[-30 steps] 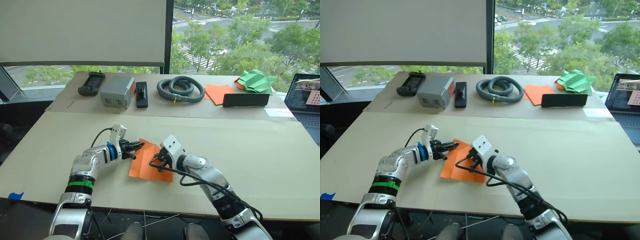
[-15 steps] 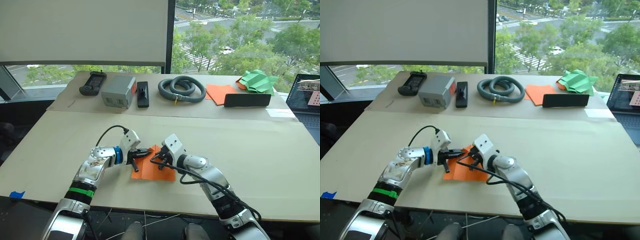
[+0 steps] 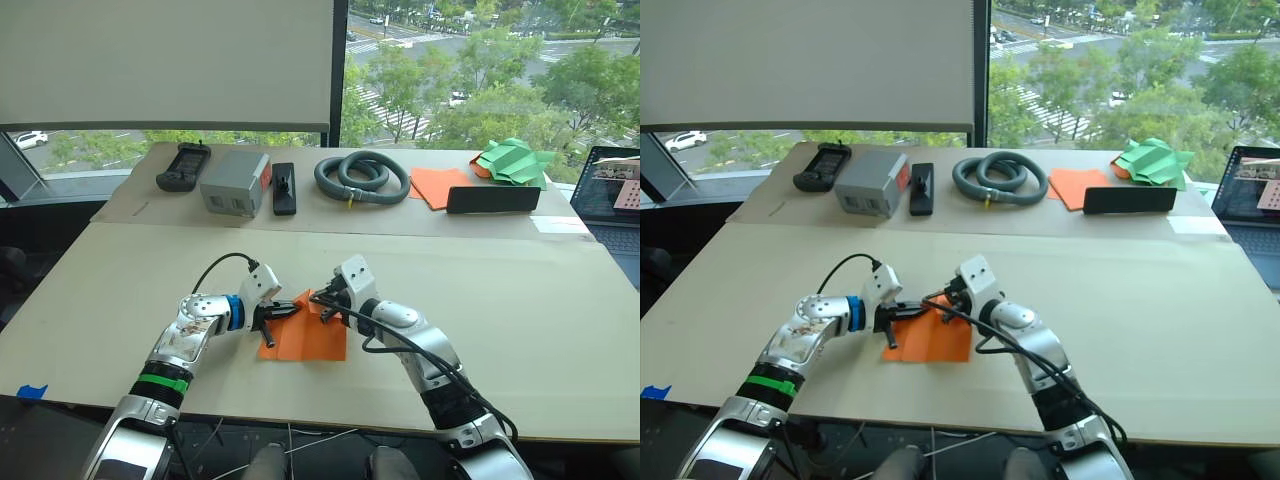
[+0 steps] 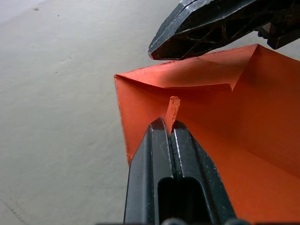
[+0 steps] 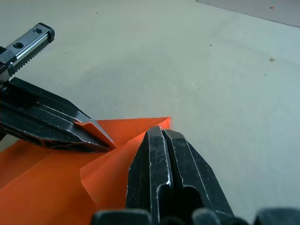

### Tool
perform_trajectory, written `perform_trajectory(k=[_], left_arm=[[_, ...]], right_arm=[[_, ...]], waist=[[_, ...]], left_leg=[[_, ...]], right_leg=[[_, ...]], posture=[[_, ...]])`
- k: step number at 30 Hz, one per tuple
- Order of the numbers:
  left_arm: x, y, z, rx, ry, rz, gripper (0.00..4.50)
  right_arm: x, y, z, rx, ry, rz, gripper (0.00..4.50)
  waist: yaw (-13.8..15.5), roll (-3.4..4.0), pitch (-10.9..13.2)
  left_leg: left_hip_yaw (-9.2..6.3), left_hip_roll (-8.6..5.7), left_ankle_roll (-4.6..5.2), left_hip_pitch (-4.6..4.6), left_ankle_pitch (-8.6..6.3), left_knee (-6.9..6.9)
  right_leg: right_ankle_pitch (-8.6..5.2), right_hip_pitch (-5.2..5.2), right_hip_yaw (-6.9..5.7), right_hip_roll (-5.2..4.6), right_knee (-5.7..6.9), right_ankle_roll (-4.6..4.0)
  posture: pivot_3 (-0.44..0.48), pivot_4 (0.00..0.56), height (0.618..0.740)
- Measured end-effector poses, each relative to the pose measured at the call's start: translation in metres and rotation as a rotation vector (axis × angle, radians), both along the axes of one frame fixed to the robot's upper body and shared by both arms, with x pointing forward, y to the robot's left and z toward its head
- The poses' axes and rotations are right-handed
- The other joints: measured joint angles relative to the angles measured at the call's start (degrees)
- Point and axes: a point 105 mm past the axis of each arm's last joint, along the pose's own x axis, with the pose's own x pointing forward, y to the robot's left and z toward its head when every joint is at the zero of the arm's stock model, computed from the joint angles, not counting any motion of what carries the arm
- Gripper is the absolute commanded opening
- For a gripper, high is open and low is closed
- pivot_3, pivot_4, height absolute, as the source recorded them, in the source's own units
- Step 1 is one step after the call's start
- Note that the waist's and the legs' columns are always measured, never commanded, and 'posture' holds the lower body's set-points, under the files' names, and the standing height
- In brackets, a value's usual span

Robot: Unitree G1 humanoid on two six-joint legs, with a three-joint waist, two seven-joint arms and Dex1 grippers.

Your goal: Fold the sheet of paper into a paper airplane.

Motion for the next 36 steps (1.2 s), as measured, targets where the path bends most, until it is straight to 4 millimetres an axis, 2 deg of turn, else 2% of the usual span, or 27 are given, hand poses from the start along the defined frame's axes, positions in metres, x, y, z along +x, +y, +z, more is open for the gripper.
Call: perform_trajectory(k=[6, 11, 17, 24, 28, 31, 33, 36], left_arm=[[0.000, 0.001, 0.001, 0.018, -0.003, -0.015, 0.02], [-0.001, 0.001, 0.001, 0.022, -0.003, -0.026, 0.02], [-0.002, 0.003, 0.001, 0.033, -0.007, -0.025, 0.02], [-0.008, 0.009, 0.004, 0.015, 0.039, -0.038, 2.18], [-0.005, 0.028, 0.015, -0.039, 0.081, 0.024, 2.18], [0.001, 0.037, 0.033, -0.091, 0.067, 0.052, 2.18], [0.004, 0.038, 0.040, -0.107, 0.050, 0.053, 1.65], [0.007, 0.034, 0.038, -0.120, 0.066, 0.056, 0.66]], right_arm=[[0.009, 0.014, -0.003, -0.020, -0.016, 0.034, 0.00], [0.012, 0.020, -0.015, -0.056, 0.006, 0.054, 0.00], [0.014, 0.021, -0.016, -0.106, -0.009, 0.076, 0.00], [0.015, 0.023, -0.016, -0.135, -0.021, 0.091, 0.00], [0.014, 0.025, -0.016, -0.153, -0.029, 0.100, 0.00], [0.014, 0.026, -0.016, -0.160, -0.032, 0.102, 0.00], [0.014, 0.026, -0.017, -0.163, -0.033, 0.103, 0.00], [0.014, 0.027, -0.017, -0.168, -0.035, 0.106, 0.00]], waist=[[-0.1, 0.01, 0.0], [-0.1, 0.02, 0.0], [-0.2, 0.03, 0.0], [-0.3, 0.04, 0.0], [-0.4, 0.04, 0.0], [-0.3, 0.05, 0.0], [-0.2, 0.04, 0.0], [-0.2, 0.04, 0.0]], left_leg=[[0.00, 0.00, 0.26, 0.02, 0.16, -0.02], [-0.01, 0.00, 0.41, 0.02, 0.26, -0.06], [-0.02, 0.00, 0.43, 0.09, 0.26, -0.08], [-0.03, 0.00, 0.42, 0.11, 0.26, -0.17], [-0.08, 0.01, 0.43, 0.10, 0.26, -0.21], [-0.09, 0.00, 0.43, 0.11, 0.26, -0.21], [-0.08, 0.00, 0.42, 0.11, 0.26, -0.20], [-0.07, 0.00, 0.43, 0.12, 0.27, -0.20]], right_leg=[[0.00, 0.00, 0.00, 0.01, 0.01, 0.00], [-0.01, -0.01, 0.01, 0.02, 0.01, -0.01], [-0.01, 0.00, 0.04, 0.03, 0.03, -0.02], [-0.01, -0.04, 0.05, 0.03, 0.06, -0.03], [-0.02, -0.10, 0.05, 0.06, 0.09, -0.04], [-0.02, -0.08, 0.05, 0.06, 0.08, -0.04], [-0.02, -0.06, 0.05, 0.06, 0.06, -0.04], [-0.02, -0.05, 0.06, 0.07, 0.06, -0.04]], posture=[[0.000, 0.150, 0.702], [0.000, 0.150, 0.702], [0.000, 0.150, 0.702], [0.000, 0.150, 0.702], [0.000, 0.150, 0.702], [0.000, 0.150, 0.702], [0.000, 0.150, 0.702], [0.000, 0.150, 0.702]])
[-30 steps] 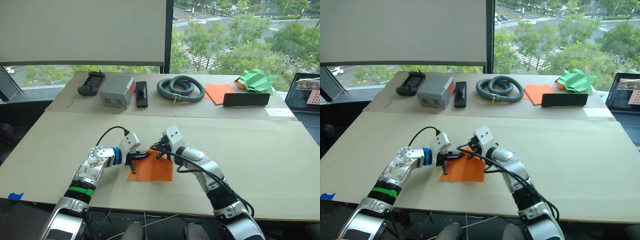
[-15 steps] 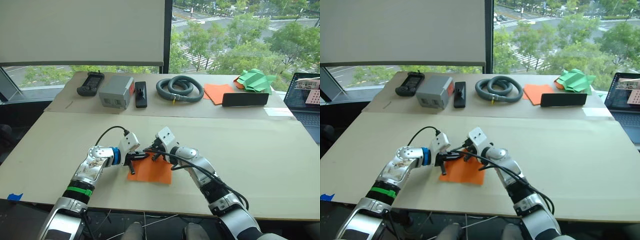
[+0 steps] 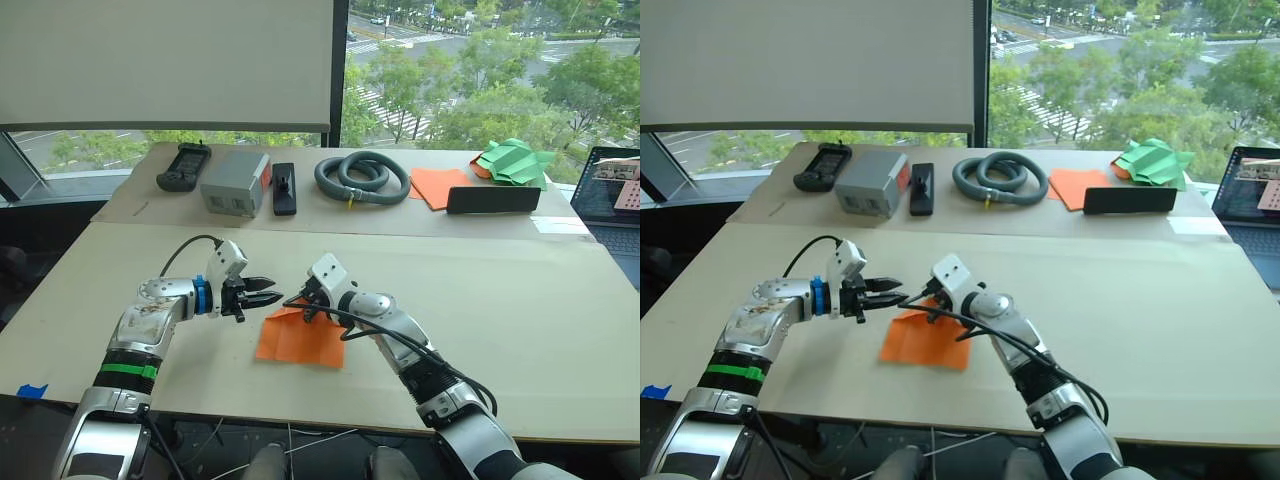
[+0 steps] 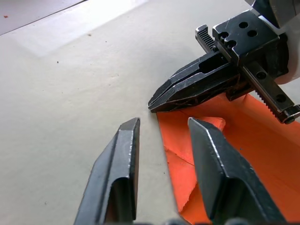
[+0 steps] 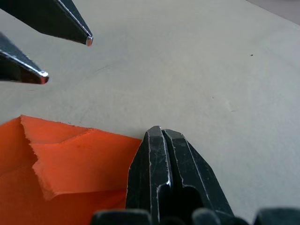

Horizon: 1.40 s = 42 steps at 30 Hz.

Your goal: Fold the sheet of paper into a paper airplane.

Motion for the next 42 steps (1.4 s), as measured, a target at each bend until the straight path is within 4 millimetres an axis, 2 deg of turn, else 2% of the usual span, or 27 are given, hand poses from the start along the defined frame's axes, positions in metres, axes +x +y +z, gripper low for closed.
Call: perform_trajectory(k=[2, 9, 11, 14, 27, 39, 42], left_arm=[[0.002, -0.003, -0.005, 0.007, 0.016, 0.000, 0.01], [0.011, -0.025, -0.031, 0.121, 0.017, -0.026, 0.01], [0.016, -0.033, -0.031, 0.125, 0.000, -0.033, 0.01], [0.020, -0.034, -0.031, 0.152, -0.022, -0.045, 0.01], [0.013, -0.026, -0.040, 0.257, -0.078, -0.099, 0.01], [-0.011, -0.007, -0.046, 0.298, -0.078, -0.098, 0.01], [-0.017, -0.004, -0.047, 0.304, -0.075, -0.100, 0.01]], right_arm=[[0.000, 0.000, 0.000, -0.003, -0.002, 0.000, 0.00], [0.000, 0.000, 0.000, -0.008, -0.005, 0.000, 0.00], [0.000, 0.000, 0.000, -0.012, -0.008, -0.001, 0.00], [0.000, -0.001, 0.000, -0.017, -0.009, -0.004, 0.00], [-0.004, -0.003, -0.003, -0.034, 0.000, -0.010, 0.00], [-0.006, -0.001, -0.004, -0.039, 0.002, 0.000, 0.00], [-0.006, 0.000, -0.005, -0.041, 0.004, 0.001, 0.00]], waist=[[0.0, -0.01, 0.0], [0.0, -0.03, 0.0], [0.1, -0.04, 0.0], [0.0, -0.04, 0.0], [-0.2, 0.07, -0.2], [-0.2, 0.26, -0.5], [-0.3, 0.28, -0.5]], left_leg=[[-0.01, 0.00, 0.01, 0.00, 0.00, 0.00], [0.00, 0.00, 0.03, 0.01, 0.02, 0.01], [0.00, 0.00, 0.04, 0.01, 0.03, 0.02], [0.02, 0.00, 0.05, 0.03, 0.03, 0.03], [0.03, 0.00, 0.04, 0.30, 0.03, 0.02], [0.05, 0.01, 0.02, 0.37, 0.01, -0.02], [0.05, 0.01, -0.38, 0.40, -0.24, -0.03]], right_leg=[[0.00, 0.00, 0.00, 0.03, 0.01, 0.00], [0.01, 0.05, 0.00, 0.04, 0.01, 0.01], [0.01, 0.06, -0.01, 0.04, 0.01, 0.01], [0.01, 0.10, 0.00, 0.04, 0.01, 0.02], [-0.03, 0.25, 0.09, 0.04, 0.01, -0.04], [-0.11, 0.21, 0.19, 0.04, 0.03, -0.18], [-0.13, 0.21, 0.20, 0.04, 0.06, -0.20]], posture=[[0.000, 0.150, 0.702], [0.000, 0.150, 0.702], [0.000, 0.150, 0.702], [0.000, 0.150, 0.702], [0.000, 0.150, 0.702], [0.000, 0.150, 0.702], [0.000, 0.150, 0.702]])
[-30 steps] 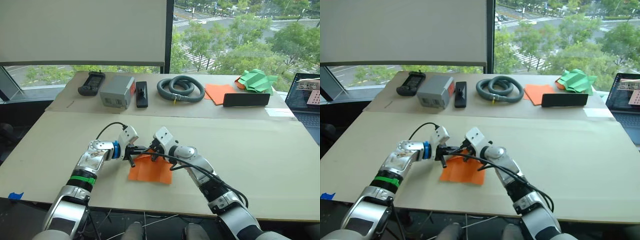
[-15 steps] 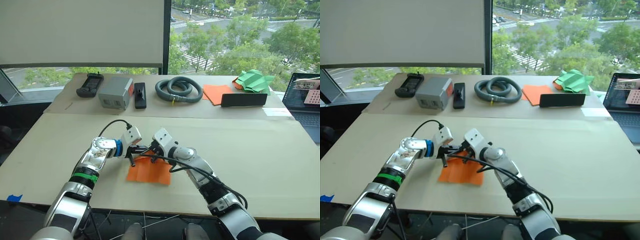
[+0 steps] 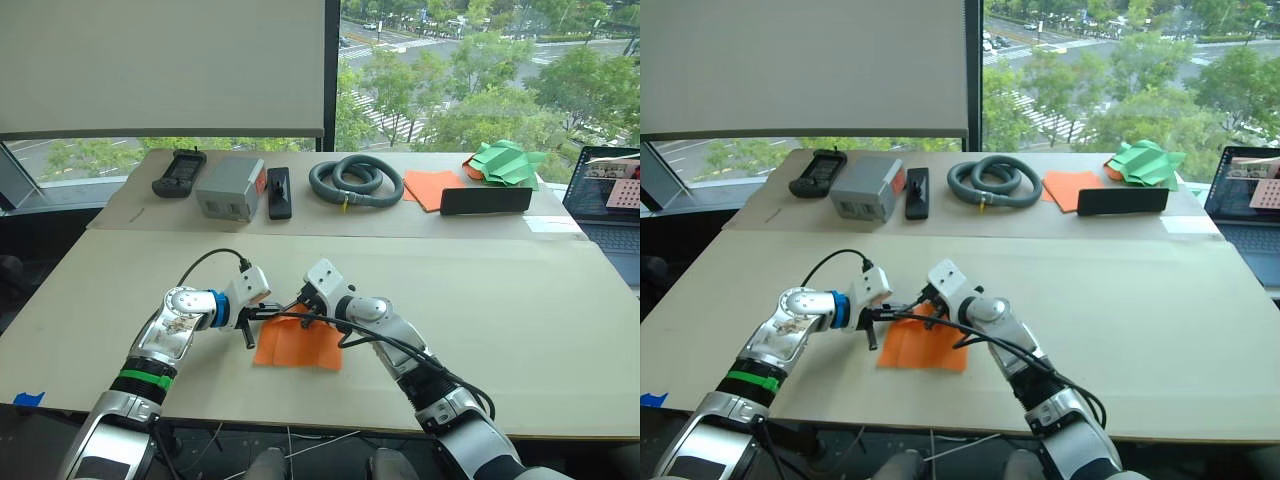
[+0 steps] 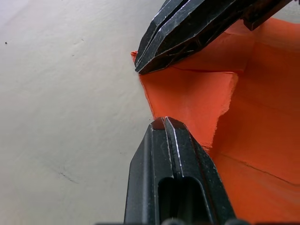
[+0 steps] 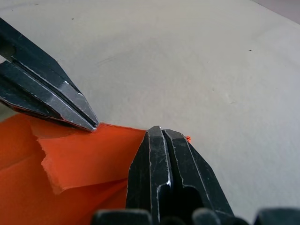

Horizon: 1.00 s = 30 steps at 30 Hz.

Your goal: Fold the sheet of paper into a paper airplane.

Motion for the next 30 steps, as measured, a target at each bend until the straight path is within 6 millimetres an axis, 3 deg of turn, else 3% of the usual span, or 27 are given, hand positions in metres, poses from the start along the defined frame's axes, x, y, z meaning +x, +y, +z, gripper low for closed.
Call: perform_trajectory(k=[10, 19, 25, 27, 30], left_arm=[[-0.028, 0.020, -0.003, 0.021, 0.027, 0.011, 0.01], [-0.033, 0.035, -0.002, 0.029, 0.038, 0.046, 0.01], [-0.027, 0.042, 0.014, -0.083, 0.093, 0.152, 0.01], [-0.021, 0.040, 0.031, -0.170, 0.092, 0.168, 0.01], [-0.010, 0.024, 0.056, -0.264, 0.042, 0.124, 0.01]], right_arm=[[-0.002, 0.002, -0.002, -0.004, 0.008, 0.009, 0.00], [-0.003, 0.003, -0.002, -0.006, 0.009, 0.018, 0.00], [-0.005, 0.000, 0.006, 0.027, -0.009, 0.025, 0.00], [-0.006, -0.006, 0.011, 0.067, 0.002, 0.006, 0.00], [-0.008, -0.011, 0.029, 0.125, -0.016, -0.002, 0.00]], waist=[[-0.2, 0.09, 0.0], [-0.3, 0.15, 0.0], [0.1, -0.12, 0.3], [0.5, -0.31, 0.4], [1.0, -0.32, 0.5]], left_leg=[[0.05, 0.01, -0.07, 0.34, -0.05, -0.19], [0.07, 0.01, -0.10, 0.40, -0.07, -0.22], [0.02, 0.01, -0.09, -0.10, -0.06, -0.20], [-0.15, 0.01, 0.44, -0.66, 0.31, -0.12], [-0.15, 0.02, 0.43, -0.73, 0.42, -0.13]], right_leg=[[-0.32, 0.03, 0.20, 0.00, 0.15, -0.56], [-0.35, -0.04, 0.37, 0.05, 0.22, -0.60], [-0.34, -0.48, 0.36, 0.13, 0.30, -0.58], [-0.07, -0.95, 0.60, 0.52, 0.40, -0.14], [-0.06, -0.98, 1.05, 0.81, 0.39, -0.13]], posture=[[0.000, 0.150, 0.702], [0.000, 0.150, 0.702], [0.000, 0.150, 0.702], [0.000, 0.150, 0.702], [0.000, 0.150, 0.702]])
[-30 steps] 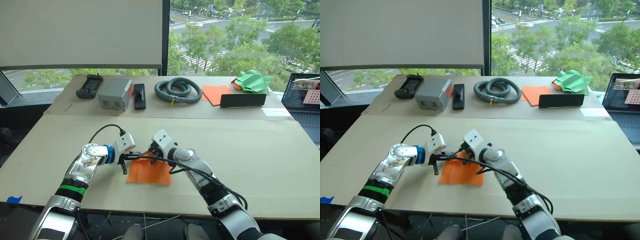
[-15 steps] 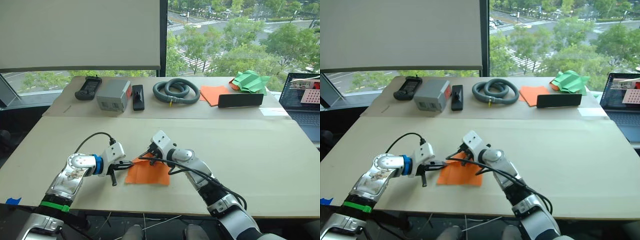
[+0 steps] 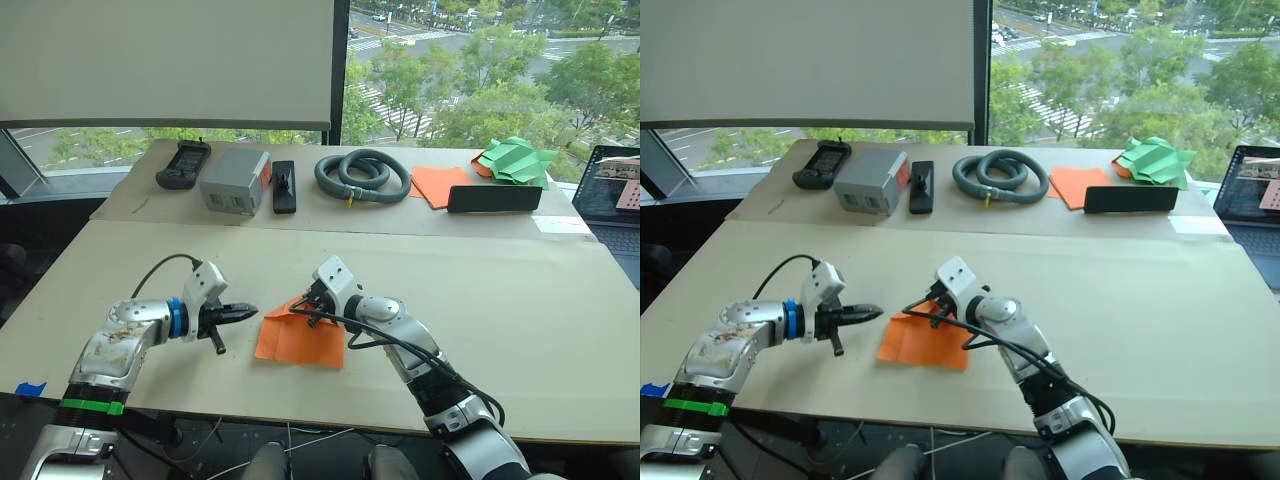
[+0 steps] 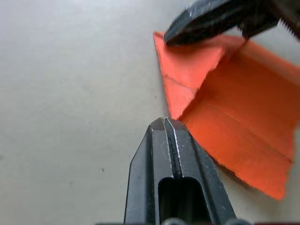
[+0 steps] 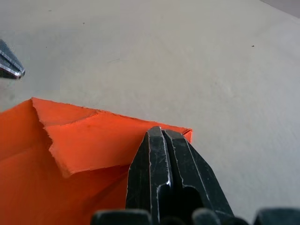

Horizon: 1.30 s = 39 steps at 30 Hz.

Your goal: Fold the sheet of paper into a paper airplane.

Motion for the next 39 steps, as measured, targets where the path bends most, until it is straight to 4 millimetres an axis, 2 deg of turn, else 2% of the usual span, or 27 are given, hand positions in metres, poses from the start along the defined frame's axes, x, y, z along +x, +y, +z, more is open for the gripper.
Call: perform_trajectory(k=[1, 3, 6, 9, 12, 14, 18, 21, 25, 30, 33, 36, 39], left_arm=[[0.002, -0.008, 0.003, -0.015, -0.012, -0.023, 0.01], [0.001, -0.017, -0.003, -0.021, -0.001, -0.051, 0.01], [0.003, -0.033, -0.022, -0.007, 0.038, -0.086, 0.01], [0.005, -0.039, -0.044, 0.050, 0.067, -0.109, 0.01], [0.010, -0.043, -0.046, 0.074, 0.034, -0.133, 0.01], [0.013, -0.042, -0.047, 0.092, 0.012, -0.147, 0.01], [0.016, -0.039, -0.050, 0.125, -0.012, -0.159, 0.01], [0.018, -0.037, -0.052, 0.133, -0.018, -0.158, 0.01], [0.018, -0.039, -0.053, 0.129, -0.024, -0.164, 0.01], [0.018, -0.040, -0.053, 0.125, -0.027, -0.165, 0.01], [0.018, -0.042, -0.053, 0.124, -0.031, -0.169, 0.01], [0.017, -0.043, -0.053, 0.130, -0.038, -0.176, 0.01], [0.017, -0.045, -0.050, 0.138, -0.049, -0.185, 0.01]], right_arm=[[-0.001, -0.002, 0.012, 0.022, -0.028, 0.000, 0.00], [-0.002, -0.006, 0.024, 0.055, -0.049, -0.006, 0.00], [-0.009, -0.021, 0.026, 0.082, -0.031, -0.031, 0.00], [-0.017, -0.042, 0.025, 0.072, -0.010, -0.053, 0.00], [-0.027, -0.073, 0.017, 0.008, 0.009, -0.085, 0.00], [-0.041, -0.095, 0.003, -0.061, 0.054, -0.078, 0.00], [-0.067, -0.117, -0.024, -0.180, 0.153, -0.020, 0.00], [-0.076, -0.114, -0.026, -0.203, 0.162, 0.032, 0.00], [-0.082, -0.100, -0.028, -0.200, 0.147, 0.093, 0.00], [-0.083, -0.058, -0.028, -0.054, 0.162, 0.148, 0.00], [-0.075, -0.036, -0.010, 0.072, 0.128, 0.155, 0.00], [-0.063, -0.037, 0.007, 0.124, 0.072, 0.118, 0.00], [-0.059, -0.040, 0.008, 0.123, 0.065, 0.102, 0.00]], waist=[[0.0, -0.02, 0.0], [-0.2, -0.04, 0.0], [-0.1, -0.12, 0.0], [0.2, -0.15, 0.0], [0.8, -0.18, 0.0], [1.1, -0.16, 0.0], [0.9, -0.18, 0.0], [0.7, -0.19, 0.0], [0.7, -0.29, -0.1], [0.7, -0.28, -0.1], [0.9, -0.26, 0.0], [1.0, -0.29, 0.0], [1.0, -0.28, 0.0]], left_leg=[[0.09, 0.00, 0.00, 0.08, 0.00, 0.00], [0.15, 0.00, -0.01, 0.19, -0.01, -0.01], [0.16, 0.01, -0.01, 0.13, -0.01, -0.01], [0.18, 0.01, -0.01, 0.09, -0.01, -0.01], [0.20, 0.02, -0.05, 0.08, -0.04, -0.01], [0.27, 0.02, -0.17, 0.08, -0.11, 0.01], [0.44, 0.04, -0.46, 0.21, -0.30, 0.15], [0.46, 0.11, -0.58, 0.37, -0.41, 0.20], [0.47, 0.12, -0.60, 0.35, -0.42, 0.20], [0.44, 0.12, -0.58, 0.33, -0.41, 0.19], [0.43, 0.08, -0.57, 0.33, -0.40, 0.20], [0.42, 0.07, -0.57, 0.32, -0.40, 0.22], [0.42, 0.07, -0.57, 0.32, -0.40, 0.20]], right_leg=[[0.00, 0.03, 0.13, 0.02, 0.00, 0.00], [0.00, 0.09, 0.22, 0.03, -0.01, 0.00], [0.00, 0.04, 0.22, 0.03, -0.03, 0.00], [0.00, 0.03, 0.23, 0.03, -0.09, 0.00], [0.02, 0.11, 0.20, 0.03, -0.34, -0.02], [-0.08, 0.29, 0.20, 0.00, -0.51, -0.21], [-0.13, 0.60, 0.20, -0.06, -0.62, -0.27], [-0.16, 0.82, 0.10, -0.09, -0.72, -0.31], [-0.17, 0.85, 0.07, -0.13, -0.78, -0.32], [-0.15, 0.84, 0.06, -0.12, -0.73, -0.29], [-0.12, 0.85, 0.09, -0.12, -0.71, -0.23], [-0.11, 0.87, 0.10, -0.11, -0.71, -0.22], [-0.12, 0.87, 0.09, -0.10, -0.70, -0.24]], posture=[[0.000, 0.150, 0.702], [0.000, 0.150, 0.702], [0.000, 0.150, 0.702], [0.000, 0.150, 0.702], [0.000, 0.150, 0.702], [0.000, 0.150, 0.702], [0.000, 0.150, 0.702], [0.000, 0.150, 0.702], [0.000, 0.150, 0.702], [0.000, 0.150, 0.702], [0.000, 0.150, 0.702], [0.000, 0.150, 0.702], [0.000, 0.150, 0.702]])
